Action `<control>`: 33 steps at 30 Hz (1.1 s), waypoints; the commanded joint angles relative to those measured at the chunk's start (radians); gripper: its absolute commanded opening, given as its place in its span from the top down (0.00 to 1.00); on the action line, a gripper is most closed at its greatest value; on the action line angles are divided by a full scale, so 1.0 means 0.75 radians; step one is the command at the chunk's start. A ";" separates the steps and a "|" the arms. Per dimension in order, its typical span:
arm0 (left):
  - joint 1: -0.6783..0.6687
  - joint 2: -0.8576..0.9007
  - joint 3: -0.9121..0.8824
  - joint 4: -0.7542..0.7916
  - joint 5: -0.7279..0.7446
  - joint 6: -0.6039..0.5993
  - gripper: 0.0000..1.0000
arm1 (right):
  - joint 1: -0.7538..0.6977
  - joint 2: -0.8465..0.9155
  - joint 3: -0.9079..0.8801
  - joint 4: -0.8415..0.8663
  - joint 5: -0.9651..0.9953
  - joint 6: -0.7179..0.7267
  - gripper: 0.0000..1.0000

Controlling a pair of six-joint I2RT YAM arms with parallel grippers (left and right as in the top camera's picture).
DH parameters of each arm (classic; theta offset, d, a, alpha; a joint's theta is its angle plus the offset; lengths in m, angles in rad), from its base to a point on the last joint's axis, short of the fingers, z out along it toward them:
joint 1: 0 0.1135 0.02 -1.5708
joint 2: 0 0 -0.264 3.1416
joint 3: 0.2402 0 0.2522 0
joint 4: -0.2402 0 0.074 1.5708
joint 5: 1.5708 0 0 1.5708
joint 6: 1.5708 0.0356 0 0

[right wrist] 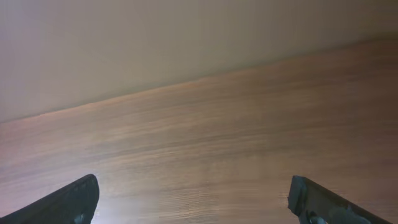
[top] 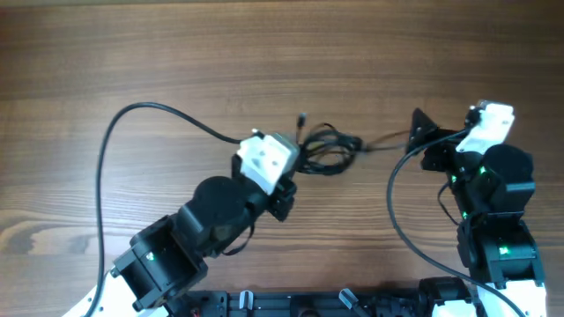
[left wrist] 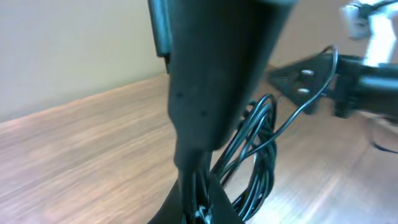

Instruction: Untangle cables

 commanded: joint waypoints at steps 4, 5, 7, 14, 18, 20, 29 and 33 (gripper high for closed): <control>0.016 -0.051 0.010 -0.014 -0.154 -0.093 0.96 | -0.011 0.005 0.011 0.018 0.169 0.001 0.00; 0.016 -0.051 0.010 -0.014 -0.154 -0.113 0.96 | -0.011 0.005 0.011 0.016 0.108 -0.008 0.00; 0.016 -0.051 0.010 -0.004 -0.155 -0.146 0.96 | -0.011 0.005 0.011 0.013 -0.073 -0.030 0.00; 0.017 0.014 0.010 0.130 -0.304 -0.413 0.96 | -0.011 0.005 0.011 0.010 -0.755 -0.112 0.00; 0.017 0.093 0.010 0.236 -0.314 -0.460 0.96 | -0.011 0.005 0.011 0.009 -0.961 -0.106 0.00; 0.017 0.136 0.010 0.299 -0.362 -0.495 0.96 | -0.011 0.005 0.011 0.006 -0.976 -0.061 0.00; 0.014 0.170 0.010 0.320 -0.532 -0.771 0.96 | -0.011 0.005 0.011 -0.016 -0.889 0.409 0.00; -0.033 0.209 0.010 0.425 -0.494 -0.771 0.96 | -0.011 0.005 0.011 -0.015 -1.116 0.460 0.00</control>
